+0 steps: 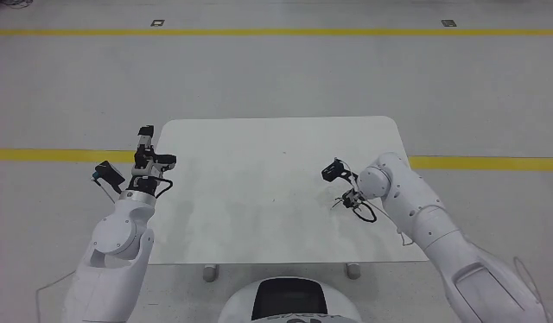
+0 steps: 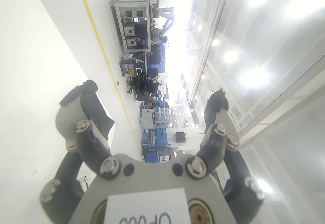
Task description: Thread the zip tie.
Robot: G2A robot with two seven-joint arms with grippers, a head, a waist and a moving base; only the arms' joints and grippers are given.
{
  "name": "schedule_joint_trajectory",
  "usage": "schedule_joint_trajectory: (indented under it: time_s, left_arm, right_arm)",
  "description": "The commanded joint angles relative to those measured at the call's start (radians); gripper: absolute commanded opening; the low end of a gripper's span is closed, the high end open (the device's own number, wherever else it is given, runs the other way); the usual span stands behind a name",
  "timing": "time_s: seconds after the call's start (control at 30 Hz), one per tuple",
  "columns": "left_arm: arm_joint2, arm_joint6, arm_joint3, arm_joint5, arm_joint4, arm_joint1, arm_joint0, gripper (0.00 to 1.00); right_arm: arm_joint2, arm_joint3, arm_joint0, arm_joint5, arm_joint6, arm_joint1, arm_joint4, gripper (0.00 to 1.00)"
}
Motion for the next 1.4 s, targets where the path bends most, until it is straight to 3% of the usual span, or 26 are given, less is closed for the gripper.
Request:
schedule_joint_trajectory:
  time_s: [0.0, 0.67, 1.13, 1.37]
  left_arm:
    - [0.000, 0.000, 0.000, 0.000, 0.000, 0.000, 0.000, 1.00]
    - [0.000, 0.000, 0.000, 0.000, 0.000, 0.000, 0.000, 1.00]
    - [0.000, 0.000, 0.000, 0.000, 0.000, 0.000, 0.000, 1.00]
    - [0.000, 0.000, 0.000, 0.000, 0.000, 0.000, 0.000, 1.00]
  right_arm:
    - [0.002, -0.007, -0.002, 0.000, 0.003, 0.002, -0.001, 0.00]
    - [-0.043, -0.029, 0.008, 0.000, 0.051, 0.027, -0.014, 0.00]
    - [-0.074, -0.043, 0.019, 0.054, 0.082, 0.024, -0.090, 0.00]
    - [-0.066, -0.053, 0.021, 0.039, 0.060, 0.024, -0.070, 0.00]
